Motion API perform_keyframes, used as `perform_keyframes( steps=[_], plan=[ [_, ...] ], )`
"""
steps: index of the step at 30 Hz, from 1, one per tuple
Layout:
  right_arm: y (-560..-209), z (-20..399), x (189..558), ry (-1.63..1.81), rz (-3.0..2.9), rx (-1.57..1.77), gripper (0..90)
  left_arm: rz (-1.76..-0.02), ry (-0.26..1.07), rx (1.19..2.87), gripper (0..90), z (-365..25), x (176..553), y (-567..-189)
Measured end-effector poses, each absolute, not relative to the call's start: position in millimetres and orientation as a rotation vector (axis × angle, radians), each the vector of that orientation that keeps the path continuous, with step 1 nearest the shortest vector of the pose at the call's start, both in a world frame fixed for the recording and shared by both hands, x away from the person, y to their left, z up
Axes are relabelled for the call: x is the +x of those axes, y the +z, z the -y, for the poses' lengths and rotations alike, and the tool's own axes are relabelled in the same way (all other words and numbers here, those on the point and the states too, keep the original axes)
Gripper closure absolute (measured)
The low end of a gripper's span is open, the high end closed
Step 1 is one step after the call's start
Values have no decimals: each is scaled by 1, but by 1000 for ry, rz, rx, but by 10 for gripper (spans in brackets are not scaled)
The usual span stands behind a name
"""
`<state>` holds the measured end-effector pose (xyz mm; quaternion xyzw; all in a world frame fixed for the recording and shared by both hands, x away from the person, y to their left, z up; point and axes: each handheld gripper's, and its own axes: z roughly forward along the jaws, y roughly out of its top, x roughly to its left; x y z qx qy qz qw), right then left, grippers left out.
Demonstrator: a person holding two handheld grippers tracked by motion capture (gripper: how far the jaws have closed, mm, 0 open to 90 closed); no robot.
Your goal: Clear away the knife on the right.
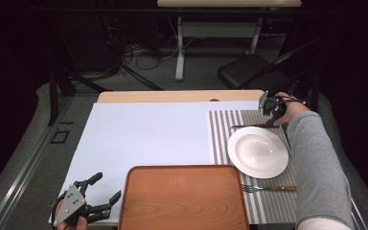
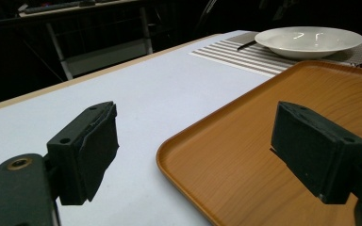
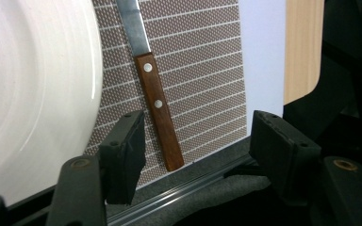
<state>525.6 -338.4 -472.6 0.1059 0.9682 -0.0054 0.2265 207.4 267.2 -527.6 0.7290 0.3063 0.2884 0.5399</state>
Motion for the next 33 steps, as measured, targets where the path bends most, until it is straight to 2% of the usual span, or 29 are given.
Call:
perform_keyframes(
  steps=[8, 20, 33],
  plan=[
    [-474, 335, 529, -16, -2709, 308, 407, -734, 693, 1733, 152, -267, 207, -528],
    [-482, 336, 535, 13, -2699, 332, 551, -738, 696, 1731, 152, -268, 206, -528],
    [-498, 334, 538, -72, -2770, 299, 602, -742, 700, 1732, 152, -268, 206, -528]
  ],
)
